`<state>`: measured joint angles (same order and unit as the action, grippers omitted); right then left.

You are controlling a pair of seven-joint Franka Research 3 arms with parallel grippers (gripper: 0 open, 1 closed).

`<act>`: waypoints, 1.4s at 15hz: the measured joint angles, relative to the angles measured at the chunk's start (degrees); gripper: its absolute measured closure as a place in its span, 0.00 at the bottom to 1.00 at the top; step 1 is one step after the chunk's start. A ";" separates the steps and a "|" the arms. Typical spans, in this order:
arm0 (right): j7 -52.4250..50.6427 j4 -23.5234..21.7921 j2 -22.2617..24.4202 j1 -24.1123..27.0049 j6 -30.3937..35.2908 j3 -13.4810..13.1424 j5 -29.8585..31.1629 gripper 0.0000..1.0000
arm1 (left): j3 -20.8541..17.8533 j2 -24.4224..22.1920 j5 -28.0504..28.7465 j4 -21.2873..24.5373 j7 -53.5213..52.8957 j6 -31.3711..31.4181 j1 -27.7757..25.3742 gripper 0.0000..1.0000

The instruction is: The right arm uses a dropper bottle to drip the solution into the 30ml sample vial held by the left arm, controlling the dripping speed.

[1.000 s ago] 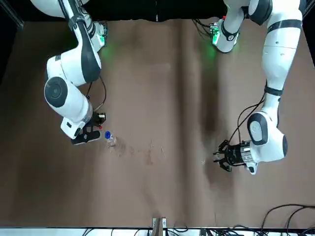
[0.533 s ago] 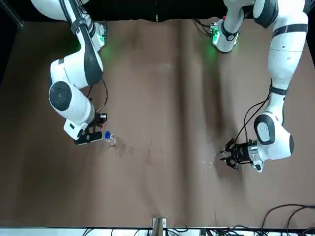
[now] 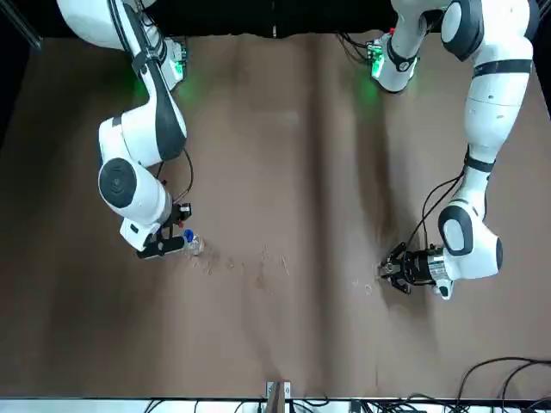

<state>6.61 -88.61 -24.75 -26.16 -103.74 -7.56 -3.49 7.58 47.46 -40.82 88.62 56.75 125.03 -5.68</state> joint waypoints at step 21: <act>0.03 -0.15 -2.62 -0.16 -3.00 0.10 0.02 0.96 | -1.15 -11.75 12.36 -0.91 0.26 -13.43 -5.13 0.01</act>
<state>6.64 -88.76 -27.37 -26.32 -106.75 -7.46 -3.47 6.43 35.71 -28.46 87.72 57.01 111.60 -10.80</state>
